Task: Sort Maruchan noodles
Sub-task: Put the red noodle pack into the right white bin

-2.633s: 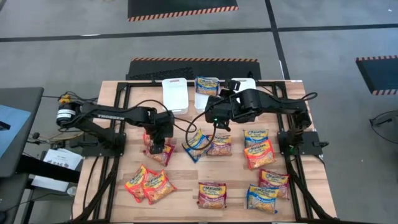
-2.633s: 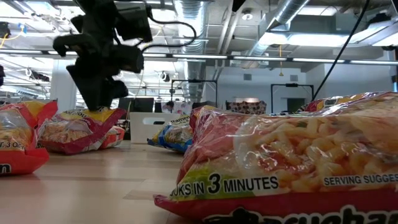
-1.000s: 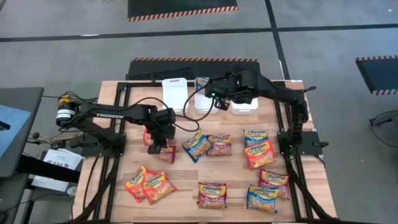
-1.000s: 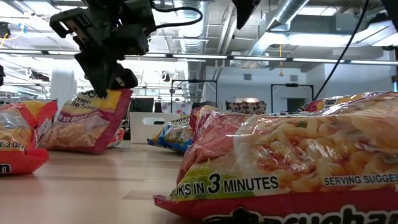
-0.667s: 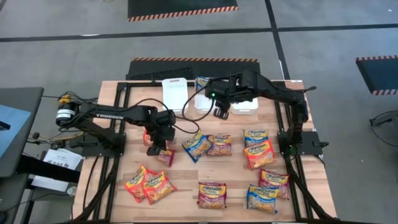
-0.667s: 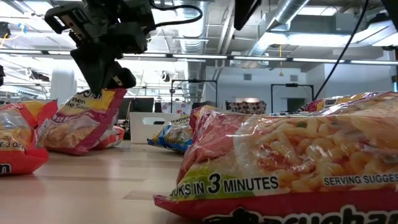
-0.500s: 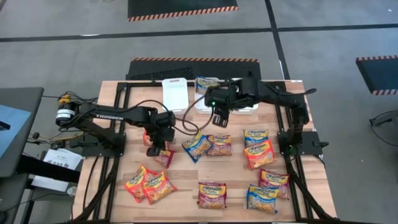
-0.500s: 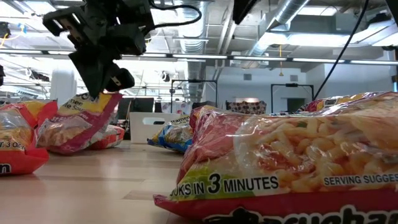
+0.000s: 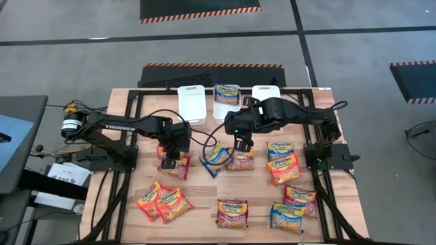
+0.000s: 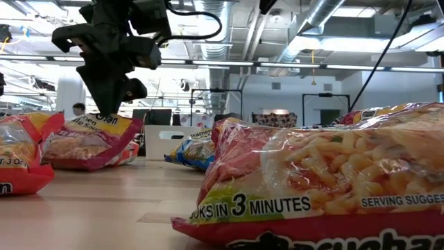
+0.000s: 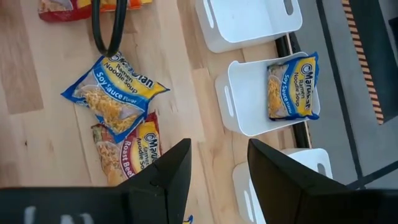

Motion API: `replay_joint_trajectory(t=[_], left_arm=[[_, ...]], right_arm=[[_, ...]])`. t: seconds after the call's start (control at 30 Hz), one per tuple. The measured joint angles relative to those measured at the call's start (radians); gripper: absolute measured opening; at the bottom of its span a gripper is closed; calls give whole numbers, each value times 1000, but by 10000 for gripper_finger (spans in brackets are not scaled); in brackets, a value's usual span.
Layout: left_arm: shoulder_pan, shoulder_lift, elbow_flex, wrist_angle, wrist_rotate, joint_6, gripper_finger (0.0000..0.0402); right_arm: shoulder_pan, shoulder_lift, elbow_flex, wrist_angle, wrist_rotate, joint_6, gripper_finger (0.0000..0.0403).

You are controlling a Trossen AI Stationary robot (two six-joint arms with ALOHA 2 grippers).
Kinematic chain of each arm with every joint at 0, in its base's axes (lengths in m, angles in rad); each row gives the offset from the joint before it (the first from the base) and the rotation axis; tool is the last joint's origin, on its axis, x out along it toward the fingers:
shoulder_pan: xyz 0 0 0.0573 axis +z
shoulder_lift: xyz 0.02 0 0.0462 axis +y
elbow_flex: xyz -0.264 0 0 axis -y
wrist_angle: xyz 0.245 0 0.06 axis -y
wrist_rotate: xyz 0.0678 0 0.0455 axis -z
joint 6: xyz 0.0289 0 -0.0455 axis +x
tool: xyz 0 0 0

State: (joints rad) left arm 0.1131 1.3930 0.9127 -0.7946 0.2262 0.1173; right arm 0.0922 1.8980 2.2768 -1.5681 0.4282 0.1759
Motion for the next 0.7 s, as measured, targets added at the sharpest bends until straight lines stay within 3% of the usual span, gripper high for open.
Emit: replay_joint_trajectory(t=[0.37,0.6,0.7], left_arm=[[54,0,0,-8,-24,-26,165],[73,0,-25,-46,106,-41,185],[72,0,-42,-39,81,-31,185]], right_arm=[[-10,0,0,-3,0,-27,182],[-17,0,0,-3,0,-20,182],[-16,0,0,-3,0,-19,182]])
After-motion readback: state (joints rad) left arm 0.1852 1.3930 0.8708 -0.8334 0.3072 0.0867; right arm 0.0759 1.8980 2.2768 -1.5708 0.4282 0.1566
